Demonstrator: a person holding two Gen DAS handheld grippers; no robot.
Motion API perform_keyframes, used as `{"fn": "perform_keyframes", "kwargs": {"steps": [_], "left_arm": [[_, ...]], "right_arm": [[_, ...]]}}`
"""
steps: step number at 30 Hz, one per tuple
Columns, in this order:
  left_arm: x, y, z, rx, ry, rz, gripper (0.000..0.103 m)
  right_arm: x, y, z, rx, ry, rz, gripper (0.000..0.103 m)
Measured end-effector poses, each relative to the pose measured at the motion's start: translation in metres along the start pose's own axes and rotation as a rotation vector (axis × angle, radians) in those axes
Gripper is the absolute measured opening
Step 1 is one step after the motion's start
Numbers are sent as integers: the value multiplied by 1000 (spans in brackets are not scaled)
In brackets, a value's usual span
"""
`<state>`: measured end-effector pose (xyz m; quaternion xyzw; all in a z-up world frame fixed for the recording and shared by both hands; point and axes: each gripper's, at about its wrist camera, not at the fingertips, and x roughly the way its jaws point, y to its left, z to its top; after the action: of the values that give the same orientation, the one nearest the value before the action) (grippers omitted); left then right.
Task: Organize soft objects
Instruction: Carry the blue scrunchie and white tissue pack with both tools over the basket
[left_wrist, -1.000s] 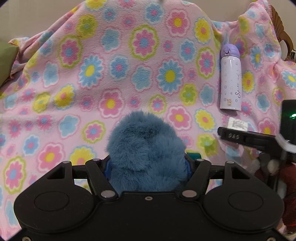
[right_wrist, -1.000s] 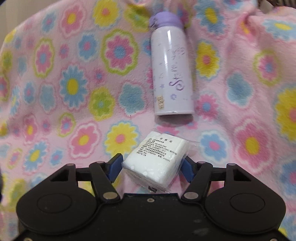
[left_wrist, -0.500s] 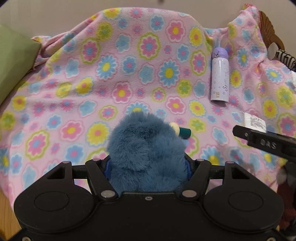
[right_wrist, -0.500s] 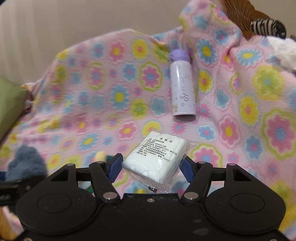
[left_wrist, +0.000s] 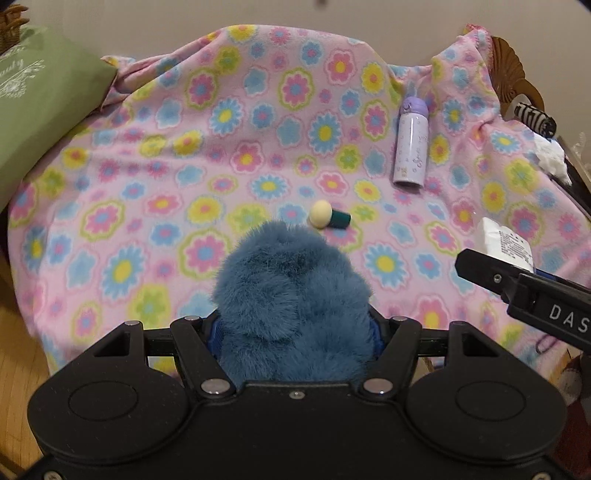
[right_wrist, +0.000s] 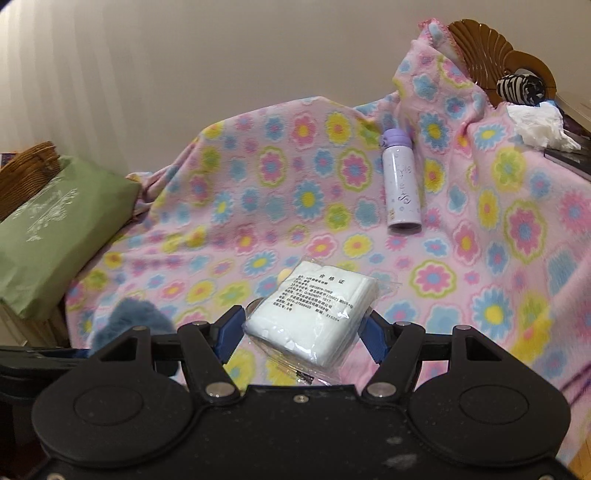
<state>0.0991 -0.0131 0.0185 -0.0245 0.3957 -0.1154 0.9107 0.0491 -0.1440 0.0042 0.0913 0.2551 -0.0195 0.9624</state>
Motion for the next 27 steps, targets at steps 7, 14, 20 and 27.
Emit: {"fn": "perform_keyframes", "kwargs": {"steps": [7, 14, 20, 27], "left_arm": [[-28, -7, -27, 9, -33, 20, 63], [-50, -8, -49, -15, -51, 32, 63], [-55, -12, -60, -14, -54, 37, 63], [-52, -12, -66, -17, -55, 57, 63]], "right_arm": [[-25, 6, -26, 8, 23, 16, 66], [-48, 6, -40, 36, 21, 14, 66], [-59, 8, -47, 41, 25, 18, 67], [-56, 1, -53, 84, 60, -1, 67]]}}
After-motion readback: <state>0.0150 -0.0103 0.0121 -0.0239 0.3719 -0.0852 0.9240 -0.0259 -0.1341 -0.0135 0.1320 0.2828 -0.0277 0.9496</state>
